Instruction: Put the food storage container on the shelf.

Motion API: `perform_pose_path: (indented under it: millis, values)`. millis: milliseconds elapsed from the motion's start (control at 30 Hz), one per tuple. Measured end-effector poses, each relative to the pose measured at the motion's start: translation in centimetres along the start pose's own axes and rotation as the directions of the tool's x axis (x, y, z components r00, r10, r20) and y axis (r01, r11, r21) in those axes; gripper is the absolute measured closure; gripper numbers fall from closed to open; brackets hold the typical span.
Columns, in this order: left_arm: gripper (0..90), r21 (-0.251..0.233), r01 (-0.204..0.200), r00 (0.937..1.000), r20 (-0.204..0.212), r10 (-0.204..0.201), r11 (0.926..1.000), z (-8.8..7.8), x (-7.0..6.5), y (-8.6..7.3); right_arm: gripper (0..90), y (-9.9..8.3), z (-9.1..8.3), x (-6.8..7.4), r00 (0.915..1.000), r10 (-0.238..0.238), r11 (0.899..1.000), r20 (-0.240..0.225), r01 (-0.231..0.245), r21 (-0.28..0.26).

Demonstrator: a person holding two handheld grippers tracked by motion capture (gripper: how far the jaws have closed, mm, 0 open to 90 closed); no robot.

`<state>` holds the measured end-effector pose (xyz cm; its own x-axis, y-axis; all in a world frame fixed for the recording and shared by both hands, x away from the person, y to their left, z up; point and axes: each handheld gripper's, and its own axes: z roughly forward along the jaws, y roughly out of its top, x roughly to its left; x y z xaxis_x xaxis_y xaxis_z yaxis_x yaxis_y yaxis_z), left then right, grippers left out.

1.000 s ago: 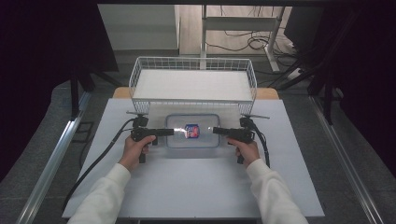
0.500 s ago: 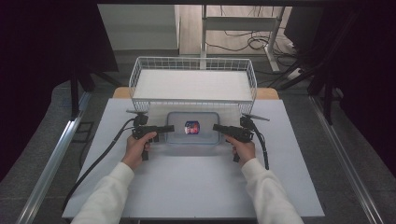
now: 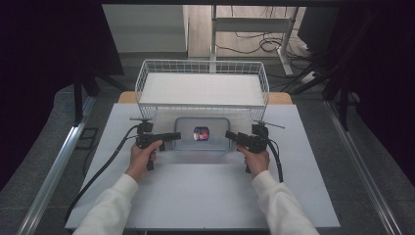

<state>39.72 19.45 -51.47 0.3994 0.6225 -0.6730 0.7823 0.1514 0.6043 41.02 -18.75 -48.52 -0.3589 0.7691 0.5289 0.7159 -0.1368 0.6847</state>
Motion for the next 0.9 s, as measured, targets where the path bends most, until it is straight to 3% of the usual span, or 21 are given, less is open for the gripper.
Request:
perform_pose_path:
  millis: [133,233,333,367,400,467,500,600,667,733,767,900]
  values:
    - [23.7,0.006,-0.069,0.9975,-0.017,0.069,0.9976,-1.6,-0.9,-1.2,31.8,-0.5,-2.0,0.7,0.9933,-0.110,0.994,0.035,0.110,-0.005]
    - [23.2,0.022,-0.152,0.9878,-0.031,0.153,0.9881,-3.2,-2.0,-2.5,33.1,-1.2,-3.4,1.1,0.9819,-0.185,0.983,0.039,0.185,0.007]
    - [23.7,0.032,-0.191,0.9811,-0.028,0.192,0.9811,-4.2,-2.8,-3.6,37.8,-2.1,-4.5,1.8,0.9547,-0.296,0.955,0.026,0.296,0.024]
    - [23.7,0.044,-0.216,0.9757,-0.028,0.217,0.9754,-4.7,-3.2,-4.2,37.9,-2.3,-4.7,2.0,0.9467,-0.321,0.947,0.023,0.321,0.033]
    - [23.8,0.048,-0.234,0.9713,-0.031,0.236,0.9710,-4.9,-3.5,-4.6,37.9,-2.8,-5.0,2.3,0.9314,-0.362,0.931,0.035,0.361,0.049]
    - [24.0,0.049,-0.267,0.9627,-0.030,0.269,0.9624,-5.6,-4.1,-5.6,40.1,-3.4,-5.4,2.8,0.9113,-0.409,0.912,0.046,0.406,0.064]
    - [24.2,0.051,-0.273,0.9611,-0.026,0.275,0.9605,-5.9,-4.3,-5.9,41.9,-3.8,-5.5,3.1,0.9008,-0.432,0.900,0.040,0.429,0.073]
    - [24.1,0.048,-0.273,0.9615,-0.022,0.274,0.9609,-6.6,-4.6,-6.6,50.2,-4.8,-5.6,3.9,0.8816,-0.472,0.877,0.000,0.470,0.099]
    - [24.1,0.062,-0.319,0.9454,-0.049,0.322,0.9457,-7.0,-5.2,-7.2,57.8,-5.5,-5.4,4.4,0.8736,-0.486,0.866,-0.026,0.485,0.120]
    - [24.1,0.078,-0.354,0.9306,-0.069,0.359,0.9319,-7.2,-5.7,-7.9,66.3,-6.2,-5.0,4.8,0.8589,-0.510,0.847,-0.047,0.511,0.148]
    - [24.1,0.091,-0.378,0.9198,-0.078,0.385,0.9215,-7.3,-6.0,-8.3,70.3,-6.4,-4.8,5.0,0.8537,-0.518,0.840,-0.050,0.519,0.158]
    - [24.0,0.123,-0.419,0.8993,-0.083,0.429,0.8999,-7.8,-6.9,-9.7,87.0,-7.2,-3.0,5.9,0.8244,-0.561,0.799,-0.077,0.563,0.210]
